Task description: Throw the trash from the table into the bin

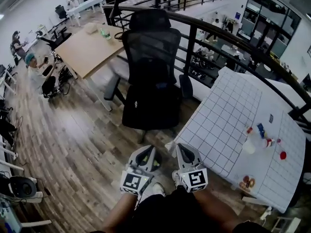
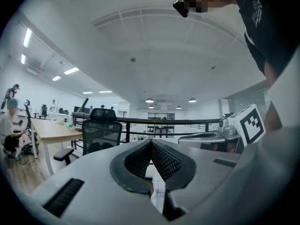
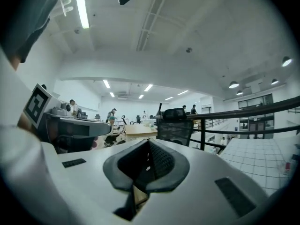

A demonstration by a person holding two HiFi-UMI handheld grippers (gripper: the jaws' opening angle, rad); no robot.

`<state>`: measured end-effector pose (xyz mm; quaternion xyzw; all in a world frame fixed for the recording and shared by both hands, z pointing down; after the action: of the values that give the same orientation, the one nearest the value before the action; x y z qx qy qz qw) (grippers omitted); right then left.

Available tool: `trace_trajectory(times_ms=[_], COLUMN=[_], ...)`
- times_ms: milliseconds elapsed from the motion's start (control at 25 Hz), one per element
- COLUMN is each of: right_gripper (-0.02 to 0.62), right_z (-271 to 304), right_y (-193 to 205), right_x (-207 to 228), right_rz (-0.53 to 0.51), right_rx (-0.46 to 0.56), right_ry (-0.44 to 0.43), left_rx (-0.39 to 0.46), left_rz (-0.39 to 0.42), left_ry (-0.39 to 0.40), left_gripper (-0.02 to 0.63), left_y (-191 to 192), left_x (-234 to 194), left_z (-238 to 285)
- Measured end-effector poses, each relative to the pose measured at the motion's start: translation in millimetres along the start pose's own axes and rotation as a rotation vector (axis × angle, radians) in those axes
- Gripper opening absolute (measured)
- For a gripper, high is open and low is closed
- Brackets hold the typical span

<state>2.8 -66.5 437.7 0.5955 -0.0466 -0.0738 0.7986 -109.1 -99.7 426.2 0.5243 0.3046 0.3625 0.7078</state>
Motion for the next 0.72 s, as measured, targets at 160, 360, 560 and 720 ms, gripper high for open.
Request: trace_trajectory(times_ms=[160,360,560,720], right_gripper=[0.021,0.023,0.022,0.021], right_z=[-46,-94,-142,-173], right_y=[18,42,62,79], right_x=[24,59,89,121], right_rz=[0.046,0.071,0.098,0.122], right_rx=[-0.023,-0.057,-0.083,-0.096], right_ry=[0.174,0.337,0.454,0.518], left_rx=[-0.007,-0.013,-0.016,-0.025], left_rz=[0.036,0.061,0.073,0.105], left_ry=[0.135,0.259,0.371,0.421], left_gripper=[0.018,0.018,0.018,0.018], left_y=[-1,3,-1,-3], left_x=[36,76,123,164], left_z=[6,25,49,74])
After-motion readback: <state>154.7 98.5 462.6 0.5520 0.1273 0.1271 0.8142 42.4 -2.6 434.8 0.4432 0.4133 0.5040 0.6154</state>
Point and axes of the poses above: the fingertips, and each gripper's own axes: z forward along the fingers, x to its right, y out of its underside, the point moved 2 cm from there along -z, backward along the fingers, and after that the axes turned 12 degrees about -x, right-handed, at the moved point
